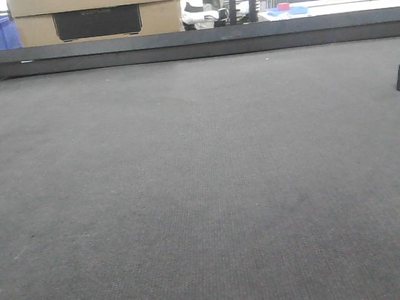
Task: Place cylindrical capacitor in blue bin on shelf
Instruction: 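Reach the left gripper toward the orange cylinder, right toward the capacitor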
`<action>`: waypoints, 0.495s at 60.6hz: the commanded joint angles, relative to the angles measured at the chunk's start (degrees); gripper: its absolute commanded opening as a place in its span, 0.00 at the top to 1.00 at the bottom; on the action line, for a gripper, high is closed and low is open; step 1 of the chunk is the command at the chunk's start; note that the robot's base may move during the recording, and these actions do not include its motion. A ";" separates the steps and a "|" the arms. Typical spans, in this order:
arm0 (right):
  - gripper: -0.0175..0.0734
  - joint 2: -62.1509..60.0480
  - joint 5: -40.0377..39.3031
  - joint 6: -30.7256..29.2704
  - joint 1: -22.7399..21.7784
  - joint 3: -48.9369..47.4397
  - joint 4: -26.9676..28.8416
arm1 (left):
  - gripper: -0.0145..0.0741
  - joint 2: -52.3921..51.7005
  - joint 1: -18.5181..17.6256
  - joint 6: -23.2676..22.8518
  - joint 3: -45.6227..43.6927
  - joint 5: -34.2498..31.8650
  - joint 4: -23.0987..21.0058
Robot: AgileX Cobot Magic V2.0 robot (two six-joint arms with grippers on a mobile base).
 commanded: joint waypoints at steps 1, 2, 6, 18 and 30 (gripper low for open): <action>0.98 -0.20 -0.98 -0.07 -0.04 0.00 -0.42 | 0.96 -0.20 -0.30 0.07 -0.13 -0.99 -0.28; 0.98 -0.20 -0.98 -0.07 -0.04 0.00 -0.42 | 0.96 -0.20 -0.30 0.07 -0.13 -0.99 -0.28; 0.98 -0.20 -0.98 -0.07 -0.04 0.00 -0.42 | 0.96 -0.20 -0.30 0.07 -0.13 -0.99 -0.28; 0.98 -0.20 -0.98 -0.07 -0.04 0.00 -0.42 | 0.96 -0.20 -0.22 0.07 -0.13 -1.91 -0.28; 0.98 -0.20 -0.98 -0.07 -0.04 0.00 -0.42 | 0.96 -0.20 -0.22 0.07 -0.13 -2.21 -0.28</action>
